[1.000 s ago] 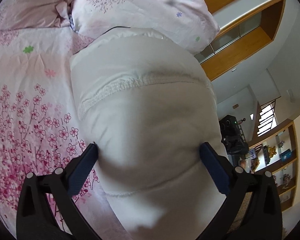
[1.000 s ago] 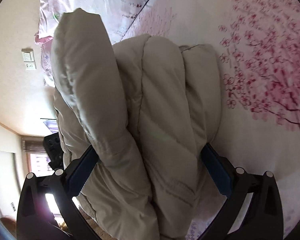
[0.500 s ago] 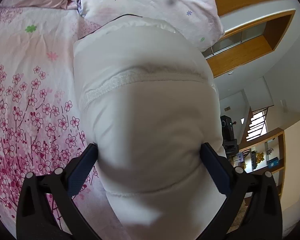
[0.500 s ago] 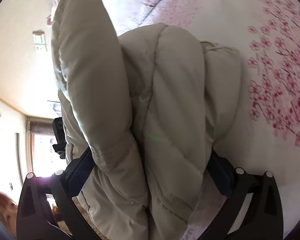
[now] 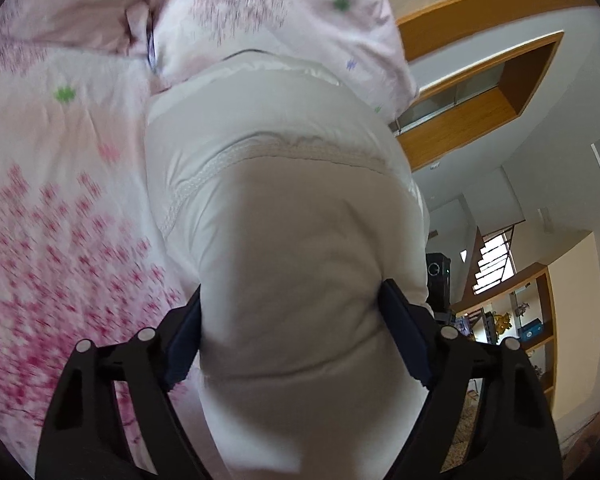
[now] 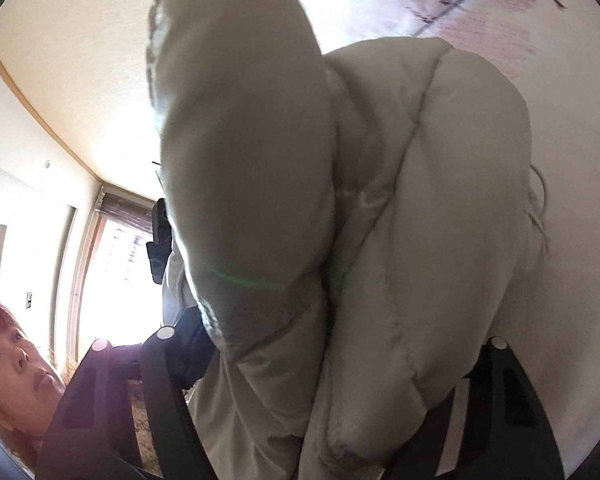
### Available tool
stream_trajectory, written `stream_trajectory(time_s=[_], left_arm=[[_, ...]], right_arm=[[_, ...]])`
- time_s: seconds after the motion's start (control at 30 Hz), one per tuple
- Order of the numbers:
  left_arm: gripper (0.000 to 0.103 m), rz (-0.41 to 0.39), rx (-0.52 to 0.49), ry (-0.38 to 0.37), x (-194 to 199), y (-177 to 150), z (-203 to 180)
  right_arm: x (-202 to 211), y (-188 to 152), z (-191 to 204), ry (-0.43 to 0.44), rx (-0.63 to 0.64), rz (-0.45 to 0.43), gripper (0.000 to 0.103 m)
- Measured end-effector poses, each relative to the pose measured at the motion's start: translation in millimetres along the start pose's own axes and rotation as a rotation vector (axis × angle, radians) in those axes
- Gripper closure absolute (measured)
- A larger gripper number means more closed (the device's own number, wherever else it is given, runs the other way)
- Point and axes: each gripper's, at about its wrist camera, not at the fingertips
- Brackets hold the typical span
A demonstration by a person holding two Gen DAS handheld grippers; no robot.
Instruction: Fold large clothes
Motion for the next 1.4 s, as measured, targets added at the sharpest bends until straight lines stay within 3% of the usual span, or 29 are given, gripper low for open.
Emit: stream_trajectory(time_s=[0.37, 0.53, 0.7, 0.87, 0.97, 1.03, 1.13, 1.27, 1.33, 1.37, 1.4], left_arm=[[0.023, -0.199, 0.009, 0.145, 84.6, 29.3, 42.1], [0.023, -0.186, 0.047, 0.235, 89.9, 37.4, 76.4], [0.017, -0.186, 0.026, 0.274, 80.7, 33.2, 89.0], [0.010, -0.223, -0.064, 0.430, 77.2, 34.9, 74.4], [0.007, -0.262, -0.149, 0.595, 76.1, 31.8, 52.6], [0.008, -0.285, -0.190, 0.664, 81.3, 26.8, 41.8], [0.010, -0.349, -0.272, 0.746, 97.4, 11.7, 18.1], [0.009, -0.454, -0.398, 0.799, 117.1, -15.0, -17.1], [0.009, -0.475, -0.424, 0.805, 119.7, -23.7, -27.9], [0.009, -0.478, -0.429, 0.803, 119.5, -25.9, -32.0], [0.009, -0.474, -0.439, 0.792, 118.5, -29.6, -35.5]], right_arm=[[-88.7, 59.7, 28.2, -0.018, 0.062, 0.048, 0.036], [-121.2, 64.2, 2.6, -0.103, -0.070, 0.056, 0.034], [-116.8, 45.3, -22.3, -0.112, -0.221, 0.015, 0.030], [-105.1, 33.4, -29.8, -0.134, -0.283, -0.026, 0.029], [-96.7, 20.3, -32.8, -0.138, -0.284, -0.065, 0.028], [-93.1, 13.4, -26.4, -0.157, -0.253, -0.081, 0.025], [-77.2, 0.5, 5.6, -0.310, -0.144, -0.112, 0.021], [-46.6, -29.0, 74.0, -0.519, 0.145, -0.258, 0.022], [-44.2, -53.1, 108.7, -0.570, 0.311, -0.321, 0.038], [-48.3, -64.3, 119.5, -0.579, 0.371, -0.320, 0.044], [-57.3, -76.8, 128.6, -0.589, 0.428, -0.294, 0.057]])
Point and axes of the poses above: each gripper's, at about its wrist camera, not at the fingertips, and x roughly against the way its jaws point, z to its left, y to its top, and after that the axes turned 11 degrees about y, right-handed
